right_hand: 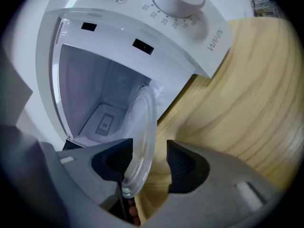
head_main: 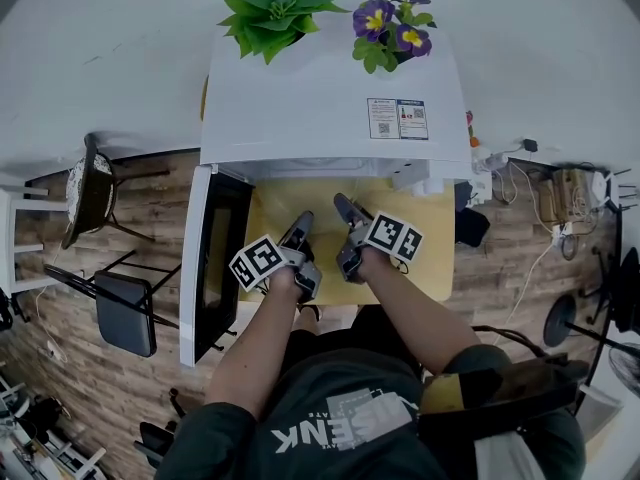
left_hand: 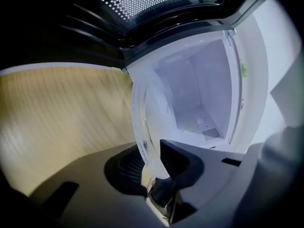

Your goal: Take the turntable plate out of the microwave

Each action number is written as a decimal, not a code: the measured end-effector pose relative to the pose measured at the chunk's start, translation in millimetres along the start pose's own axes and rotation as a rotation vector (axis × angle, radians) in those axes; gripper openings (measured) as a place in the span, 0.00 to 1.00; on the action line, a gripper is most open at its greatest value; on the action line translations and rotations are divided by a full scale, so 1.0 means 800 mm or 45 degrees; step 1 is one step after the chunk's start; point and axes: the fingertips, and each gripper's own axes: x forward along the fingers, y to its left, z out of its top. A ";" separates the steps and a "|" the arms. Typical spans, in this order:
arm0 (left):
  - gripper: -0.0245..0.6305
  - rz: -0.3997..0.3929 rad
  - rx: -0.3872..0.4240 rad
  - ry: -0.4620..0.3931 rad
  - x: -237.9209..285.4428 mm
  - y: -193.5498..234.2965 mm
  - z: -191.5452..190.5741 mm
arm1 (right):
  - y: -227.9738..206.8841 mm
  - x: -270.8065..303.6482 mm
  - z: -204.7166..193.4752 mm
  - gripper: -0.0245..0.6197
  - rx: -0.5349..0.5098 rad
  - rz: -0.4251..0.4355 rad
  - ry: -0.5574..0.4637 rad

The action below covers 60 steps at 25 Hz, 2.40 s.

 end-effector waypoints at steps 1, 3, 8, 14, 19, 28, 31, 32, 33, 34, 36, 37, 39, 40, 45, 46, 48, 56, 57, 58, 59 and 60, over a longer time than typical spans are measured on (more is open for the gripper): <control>0.18 0.000 0.002 0.000 -0.003 0.001 -0.004 | 0.000 -0.002 0.000 0.39 -0.011 0.011 -0.004; 0.18 0.002 0.007 0.003 -0.010 0.002 -0.011 | 0.001 -0.005 0.000 0.37 -0.045 0.037 -0.004; 0.17 -0.009 0.047 0.016 -0.028 0.003 -0.026 | 0.013 -0.013 -0.009 0.24 -0.126 0.120 0.059; 0.17 -0.029 0.147 0.032 -0.047 -0.003 -0.048 | 0.013 -0.034 -0.022 0.24 -0.186 0.150 0.110; 0.18 -0.046 0.232 0.013 -0.064 -0.015 -0.056 | 0.022 -0.051 -0.029 0.22 -0.217 0.201 0.141; 0.20 -0.093 0.289 -0.033 -0.067 -0.045 -0.067 | 0.036 -0.078 -0.015 0.21 -0.254 0.234 0.151; 0.21 -0.110 0.283 -0.067 -0.063 -0.055 -0.064 | 0.045 -0.078 -0.004 0.20 -0.280 0.268 0.145; 0.21 -0.117 0.289 -0.077 -0.063 -0.059 -0.063 | 0.049 -0.078 -0.001 0.20 -0.292 0.287 0.145; 0.21 -0.125 0.298 -0.088 -0.064 -0.063 -0.064 | 0.054 -0.080 0.001 0.20 -0.307 0.311 0.148; 0.21 -0.131 0.309 -0.098 -0.067 -0.066 -0.064 | 0.059 -0.082 0.001 0.20 -0.323 0.335 0.154; 0.21 -0.135 0.323 -0.118 -0.074 -0.073 -0.065 | 0.071 -0.087 0.001 0.20 -0.341 0.365 0.172; 0.21 -0.133 0.321 -0.128 -0.078 -0.076 -0.065 | 0.075 -0.089 0.000 0.20 -0.344 0.371 0.180; 0.21 -0.128 0.307 -0.145 -0.087 -0.083 -0.071 | 0.083 -0.098 -0.003 0.20 -0.353 0.380 0.194; 0.21 -0.125 0.303 -0.150 -0.092 -0.086 -0.076 | 0.087 -0.104 -0.005 0.20 -0.361 0.387 0.200; 0.21 -0.121 0.340 -0.131 -0.125 -0.102 -0.094 | 0.105 -0.138 -0.021 0.20 -0.361 0.392 0.208; 0.21 -0.120 0.367 -0.126 -0.132 -0.104 -0.095 | 0.108 -0.145 -0.025 0.20 -0.359 0.388 0.202; 0.21 -0.128 0.425 -0.115 -0.146 -0.109 -0.095 | 0.117 -0.159 -0.032 0.20 -0.361 0.388 0.182; 0.21 -0.239 0.499 -0.021 -0.201 -0.136 -0.101 | 0.147 -0.205 -0.066 0.20 -0.367 0.333 0.045; 0.21 -0.258 0.507 -0.004 -0.205 -0.140 -0.101 | 0.151 -0.210 -0.067 0.20 -0.375 0.327 0.022; 0.21 -0.273 0.515 0.014 -0.210 -0.144 -0.101 | 0.156 -0.216 -0.068 0.20 -0.382 0.324 -0.004; 0.21 -0.288 0.526 0.033 -0.214 -0.149 -0.102 | 0.162 -0.223 -0.069 0.20 -0.387 0.321 -0.031; 0.21 -0.303 0.537 0.050 -0.218 -0.154 -0.102 | 0.169 -0.229 -0.068 0.20 -0.392 0.319 -0.058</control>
